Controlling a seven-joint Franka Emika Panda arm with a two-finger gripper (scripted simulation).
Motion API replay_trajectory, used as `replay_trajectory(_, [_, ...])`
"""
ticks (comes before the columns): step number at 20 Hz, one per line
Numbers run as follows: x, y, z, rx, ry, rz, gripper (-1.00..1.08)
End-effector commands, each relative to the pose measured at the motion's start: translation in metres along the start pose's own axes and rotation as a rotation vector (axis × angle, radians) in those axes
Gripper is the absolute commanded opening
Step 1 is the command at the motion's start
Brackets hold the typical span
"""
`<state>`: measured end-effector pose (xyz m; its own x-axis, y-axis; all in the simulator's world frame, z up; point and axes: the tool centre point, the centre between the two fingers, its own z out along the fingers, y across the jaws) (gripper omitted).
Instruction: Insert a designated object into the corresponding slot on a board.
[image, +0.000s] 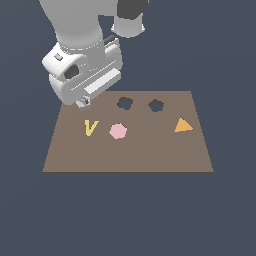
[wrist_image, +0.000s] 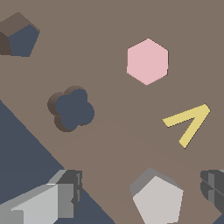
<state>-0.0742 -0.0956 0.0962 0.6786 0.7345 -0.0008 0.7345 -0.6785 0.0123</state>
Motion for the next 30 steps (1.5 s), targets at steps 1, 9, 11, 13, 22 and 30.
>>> replay_trajectory(1, [-0.01, 0.003, 0.008, 0.002, 0.001, -0.075, 1.0])
replay_trajectory(9, [-0.034, 0.016, 0.027, 0.007, 0.003, -0.268, 1.0])
replay_trajectory(11, [-0.038, 0.02, 0.031, 0.008, 0.004, -0.306, 1.0])
replay_trajectory(13, [-0.042, 0.023, 0.035, 0.009, 0.004, -0.34, 1.0])
replay_trajectory(22, [-0.052, 0.033, 0.046, 0.012, 0.004, -0.44, 1.0])
replay_trajectory(30, [-0.053, 0.035, 0.047, 0.012, 0.004, -0.453, 1.0])
